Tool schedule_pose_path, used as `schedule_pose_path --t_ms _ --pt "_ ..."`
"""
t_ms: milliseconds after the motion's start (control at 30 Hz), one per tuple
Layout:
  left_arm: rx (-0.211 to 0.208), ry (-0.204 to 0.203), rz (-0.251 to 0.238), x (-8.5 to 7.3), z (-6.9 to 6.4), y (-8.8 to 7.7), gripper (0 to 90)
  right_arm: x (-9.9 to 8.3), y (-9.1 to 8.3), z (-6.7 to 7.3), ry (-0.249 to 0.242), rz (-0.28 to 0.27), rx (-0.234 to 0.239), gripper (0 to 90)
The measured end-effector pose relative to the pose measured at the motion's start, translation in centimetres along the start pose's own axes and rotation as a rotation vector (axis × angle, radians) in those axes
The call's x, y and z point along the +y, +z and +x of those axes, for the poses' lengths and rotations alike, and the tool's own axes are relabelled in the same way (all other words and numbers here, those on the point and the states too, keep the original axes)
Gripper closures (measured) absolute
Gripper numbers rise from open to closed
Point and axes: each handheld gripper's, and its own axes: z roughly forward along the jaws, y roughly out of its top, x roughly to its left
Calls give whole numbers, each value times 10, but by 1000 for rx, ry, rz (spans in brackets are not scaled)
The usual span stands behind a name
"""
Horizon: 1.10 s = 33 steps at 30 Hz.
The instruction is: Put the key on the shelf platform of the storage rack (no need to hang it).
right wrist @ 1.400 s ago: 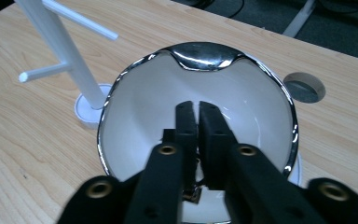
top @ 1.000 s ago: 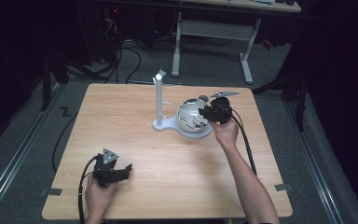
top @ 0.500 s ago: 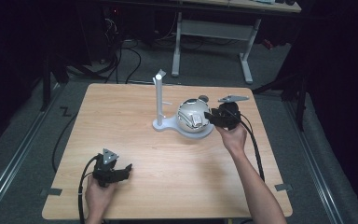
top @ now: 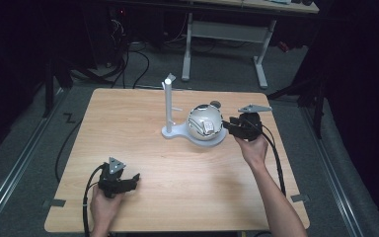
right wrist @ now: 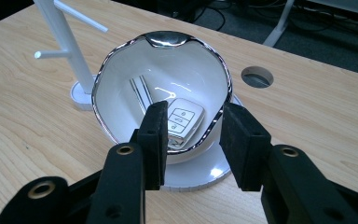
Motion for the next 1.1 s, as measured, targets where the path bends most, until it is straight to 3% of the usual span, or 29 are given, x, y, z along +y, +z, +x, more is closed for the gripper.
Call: schedule_pose_path --t_ms 267,500,667,1100 --pt "1 -3 0 0 0 0 227 -12 -10 -6 30 -20 12 625" --pt "1 -4 0 0 0 0 226 -14 -21 -8 25 -33 3 627" --pt "1 -3 0 0 0 0 226 -24 -26 -12 61 -42 16 626" --pt "0 -2 1 0 0 0 225 -24 -42 -11 59 -66 16 623"
